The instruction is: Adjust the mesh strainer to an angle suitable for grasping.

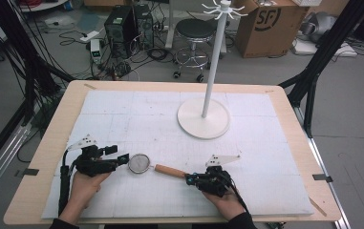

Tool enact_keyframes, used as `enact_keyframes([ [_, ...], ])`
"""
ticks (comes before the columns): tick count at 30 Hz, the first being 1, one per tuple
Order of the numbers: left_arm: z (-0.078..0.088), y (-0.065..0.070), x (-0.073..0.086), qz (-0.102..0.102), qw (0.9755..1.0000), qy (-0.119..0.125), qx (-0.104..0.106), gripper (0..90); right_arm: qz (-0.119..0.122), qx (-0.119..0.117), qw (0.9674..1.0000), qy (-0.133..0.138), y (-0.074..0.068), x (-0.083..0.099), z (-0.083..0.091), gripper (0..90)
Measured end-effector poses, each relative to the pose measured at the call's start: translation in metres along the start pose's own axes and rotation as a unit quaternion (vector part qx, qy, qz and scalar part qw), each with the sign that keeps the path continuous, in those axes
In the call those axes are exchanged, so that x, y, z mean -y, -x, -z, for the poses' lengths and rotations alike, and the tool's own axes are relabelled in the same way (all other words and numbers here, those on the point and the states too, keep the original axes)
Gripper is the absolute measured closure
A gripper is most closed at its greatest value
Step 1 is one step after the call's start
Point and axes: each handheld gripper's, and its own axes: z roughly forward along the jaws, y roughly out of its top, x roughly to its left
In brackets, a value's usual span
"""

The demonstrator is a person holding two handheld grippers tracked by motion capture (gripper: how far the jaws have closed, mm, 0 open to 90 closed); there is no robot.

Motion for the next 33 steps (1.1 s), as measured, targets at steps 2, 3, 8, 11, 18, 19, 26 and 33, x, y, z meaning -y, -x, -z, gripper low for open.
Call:
enact_keyframes([
  [2, 0.000, 0.000, 0.000, 0.000, 1.0000, 0.001, 0.000, 24.5, -0.008, -0.004, 0.9999, -0.008, 0.001, 0.001, -0.001, 89.9],
  [3, 0.000, 0.000, 0.000, 0.002, 1.0000, 0.003, -0.001, 24.5, -0.008, -0.006, 0.9999, -0.008, 0.001, 0.001, -0.001, 89.9],
  [8, 0.002, -0.002, 0.001, 0.004, 1.0000, 0.006, -0.002, 24.4, -0.013, -0.015, 0.9995, -0.025, 0.000, 0.002, -0.003, 89.9],
  [11, 0.003, -0.003, 0.001, 0.007, 0.9999, 0.011, -0.003, 24.2, -0.021, -0.013, 0.9988, -0.043, 0.001, 0.001, -0.006, 89.9],
  [18, 0.007, -0.004, 0.001, 0.013, 0.9998, 0.012, -0.006, 24.4, -0.050, 0.010, 0.9964, -0.067, 0.006, -0.004, -0.013, 90.0],
  [19, 0.007, -0.004, 0.001, 0.013, 0.9998, 0.013, -0.006, 24.4, -0.054, 0.007, 0.9962, -0.068, 0.007, -0.004, -0.013, 90.0],
  [26, 0.007, -0.001, -0.001, 0.007, 0.9999, 0.015, -0.002, 24.0, -0.065, 0.022, 0.9959, -0.059, 0.015, -0.008, -0.013, 90.0],
  [33, 0.003, 0.005, -0.002, -0.024, 0.9997, 0.011, -0.001, 24.0, -0.084, 0.031, 0.9947, -0.052, 0.026, -0.014, -0.015, 90.0],
])
